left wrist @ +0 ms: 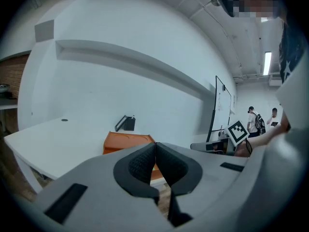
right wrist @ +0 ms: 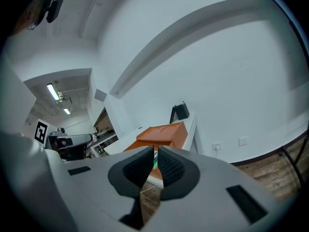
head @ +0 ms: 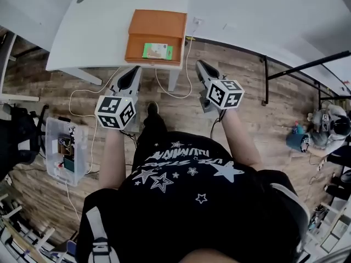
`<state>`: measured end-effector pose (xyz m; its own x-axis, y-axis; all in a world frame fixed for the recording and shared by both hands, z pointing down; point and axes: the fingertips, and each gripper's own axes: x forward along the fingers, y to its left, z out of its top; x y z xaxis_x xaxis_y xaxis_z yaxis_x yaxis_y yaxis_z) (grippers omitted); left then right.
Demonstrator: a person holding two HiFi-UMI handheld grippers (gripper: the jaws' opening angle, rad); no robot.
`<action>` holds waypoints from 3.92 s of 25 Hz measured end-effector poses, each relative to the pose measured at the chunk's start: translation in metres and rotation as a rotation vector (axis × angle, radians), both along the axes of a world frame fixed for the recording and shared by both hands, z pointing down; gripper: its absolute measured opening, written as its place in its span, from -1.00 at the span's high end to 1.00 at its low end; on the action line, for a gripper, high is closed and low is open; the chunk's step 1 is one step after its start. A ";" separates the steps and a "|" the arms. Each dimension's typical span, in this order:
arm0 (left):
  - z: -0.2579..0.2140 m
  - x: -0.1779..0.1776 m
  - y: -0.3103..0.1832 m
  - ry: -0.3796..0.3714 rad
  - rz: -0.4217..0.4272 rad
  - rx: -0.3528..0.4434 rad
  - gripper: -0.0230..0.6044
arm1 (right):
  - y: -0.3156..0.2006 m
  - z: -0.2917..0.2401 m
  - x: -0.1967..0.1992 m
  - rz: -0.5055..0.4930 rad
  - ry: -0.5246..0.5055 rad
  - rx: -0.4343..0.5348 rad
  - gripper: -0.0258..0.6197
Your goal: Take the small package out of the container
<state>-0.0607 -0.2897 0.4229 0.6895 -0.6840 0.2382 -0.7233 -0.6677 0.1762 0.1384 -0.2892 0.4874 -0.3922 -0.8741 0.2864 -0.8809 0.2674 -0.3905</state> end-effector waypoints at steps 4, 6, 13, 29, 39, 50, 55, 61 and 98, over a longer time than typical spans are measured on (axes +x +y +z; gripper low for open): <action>0.002 0.001 -0.050 -0.027 0.053 -0.007 0.86 | -0.042 -0.002 -0.006 0.023 0.007 -0.004 0.75; 0.006 0.002 -0.072 -0.032 0.075 -0.022 0.86 | -0.060 -0.003 -0.003 0.052 0.003 -0.008 0.75; 0.031 0.015 -0.129 -0.114 0.197 -0.096 0.86 | -0.107 -0.002 0.006 0.133 0.010 -0.023 0.75; 0.118 0.059 -0.174 -0.499 0.685 -0.202 0.09 | -0.158 0.015 0.033 0.321 0.020 -0.077 0.75; 0.165 0.065 -0.173 -0.758 0.912 -0.136 -0.07 | -0.163 0.024 0.033 0.379 0.024 -0.102 0.75; 0.191 0.068 -0.168 -0.965 0.988 -0.123 -0.19 | -0.160 0.023 0.037 0.402 0.017 -0.107 0.75; 0.200 0.067 -0.167 -1.051 0.984 -0.157 -0.19 | -0.161 0.024 0.031 0.396 0.012 -0.112 0.75; 0.202 0.064 -0.167 -1.134 0.955 -0.205 -0.19 | -0.160 0.027 0.024 0.393 0.008 -0.121 0.75; 0.089 0.058 -0.115 -0.683 0.492 -0.212 -0.17 | -0.101 -0.016 0.024 0.176 -0.054 -0.012 0.75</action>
